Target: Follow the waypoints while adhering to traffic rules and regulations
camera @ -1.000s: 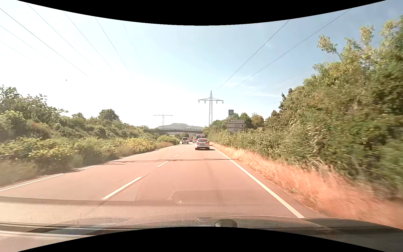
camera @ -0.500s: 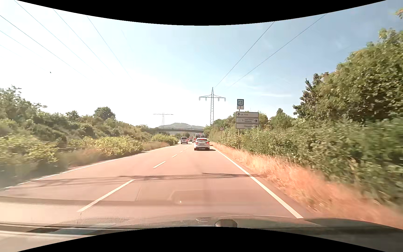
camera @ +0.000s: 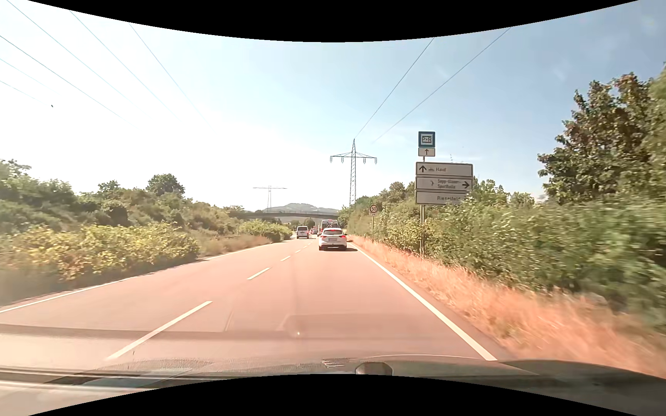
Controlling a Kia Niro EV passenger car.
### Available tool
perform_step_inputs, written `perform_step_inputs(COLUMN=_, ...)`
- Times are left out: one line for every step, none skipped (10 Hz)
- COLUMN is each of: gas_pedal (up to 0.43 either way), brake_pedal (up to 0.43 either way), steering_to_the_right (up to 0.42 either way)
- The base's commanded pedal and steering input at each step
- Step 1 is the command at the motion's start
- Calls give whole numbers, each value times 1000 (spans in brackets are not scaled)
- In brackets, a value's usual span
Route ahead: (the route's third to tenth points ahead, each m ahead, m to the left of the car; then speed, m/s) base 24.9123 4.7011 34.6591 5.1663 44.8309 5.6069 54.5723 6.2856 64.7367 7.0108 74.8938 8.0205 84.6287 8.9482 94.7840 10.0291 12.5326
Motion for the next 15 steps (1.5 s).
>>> perform_step_inputs(gas_pedal=0, brake_pedal=177, steering_to_the_right=-4)
perform_step_inputs(gas_pedal=0, brake_pedal=177, steering_to_the_right=-4)
perform_step_inputs(gas_pedal=0, brake_pedal=177, steering_to_the_right=-4)
perform_step_inputs(gas_pedal=0, brake_pedal=177, steering_to_the_right=-4)
perform_step_inputs(gas_pedal=0, brake_pedal=183, steering_to_the_right=-4)
perform_step_inputs(gas_pedal=0, brake_pedal=195, steering_to_the_right=-4)
perform_step_inputs(gas_pedal=0, brake_pedal=201, steering_to_the_right=-5)
perform_step_inputs(gas_pedal=0, brake_pedal=213, steering_to_the_right=-5)
perform_step_inputs(gas_pedal=0, brake_pedal=220, steering_to_the_right=-5)
perform_step_inputs(gas_pedal=0, brake_pedal=220, steering_to_the_right=-5)
perform_step_inputs(gas_pedal=0, brake_pedal=226, steering_to_the_right=-5)
perform_step_inputs(gas_pedal=0, brake_pedal=220, steering_to_the_right=-5)
perform_step_inputs(gas_pedal=0, brake_pedal=220, steering_to_the_right=-5)
perform_step_inputs(gas_pedal=0, brake_pedal=226, steering_to_the_right=-5)
perform_step_inputs(gas_pedal=0, brake_pedal=220, steering_to_the_right=-5)
